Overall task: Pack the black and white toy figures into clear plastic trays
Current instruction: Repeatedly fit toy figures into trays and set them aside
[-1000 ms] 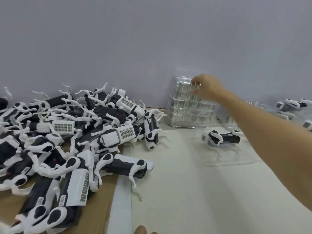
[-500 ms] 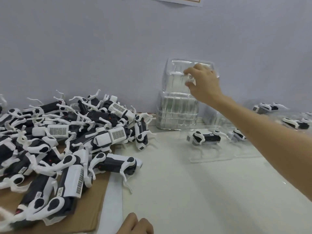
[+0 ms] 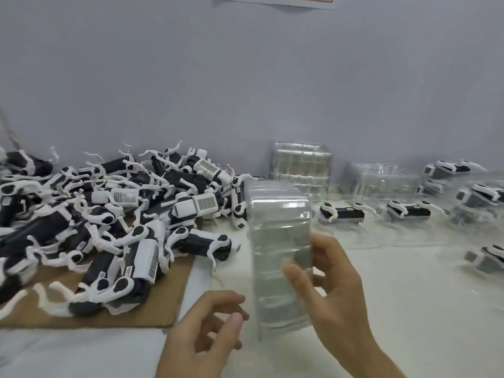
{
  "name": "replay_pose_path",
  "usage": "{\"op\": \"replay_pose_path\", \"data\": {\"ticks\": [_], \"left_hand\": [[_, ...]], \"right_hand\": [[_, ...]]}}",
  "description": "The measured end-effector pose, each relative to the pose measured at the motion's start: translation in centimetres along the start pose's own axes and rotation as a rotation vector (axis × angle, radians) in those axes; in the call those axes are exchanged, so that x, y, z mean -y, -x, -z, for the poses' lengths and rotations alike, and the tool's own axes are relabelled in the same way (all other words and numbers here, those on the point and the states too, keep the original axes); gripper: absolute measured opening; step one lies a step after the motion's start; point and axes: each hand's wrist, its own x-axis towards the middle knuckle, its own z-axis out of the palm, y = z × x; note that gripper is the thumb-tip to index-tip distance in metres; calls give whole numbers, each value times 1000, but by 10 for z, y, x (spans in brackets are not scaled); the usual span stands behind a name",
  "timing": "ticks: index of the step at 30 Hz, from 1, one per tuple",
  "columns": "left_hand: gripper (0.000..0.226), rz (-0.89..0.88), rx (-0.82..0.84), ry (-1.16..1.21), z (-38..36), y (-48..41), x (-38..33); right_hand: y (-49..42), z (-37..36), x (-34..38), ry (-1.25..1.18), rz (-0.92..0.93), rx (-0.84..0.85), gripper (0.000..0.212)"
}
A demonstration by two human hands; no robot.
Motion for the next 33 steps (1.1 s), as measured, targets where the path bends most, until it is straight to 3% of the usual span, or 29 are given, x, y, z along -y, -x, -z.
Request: {"op": "replay_pose_path", "data": {"ticks": [6,12,19,31,33], "left_hand": [[30,-52,30,9,1,7,-5],[27,-64,123,-67,1,12,-7],[24,-21,132,159,6,9,-11],[21,-19,7,146,8,7,-9],[11,-13,-25,160,7,5,-8]], "right_hand": [[11,-1,5,-137,-90,9,28],[14,-3,16,-66,-56,144,27],[20,-10,12,61,24,282,14],[18,-8,7,120,133,303,21],[17,-7,7,117,131,298,20]]}}
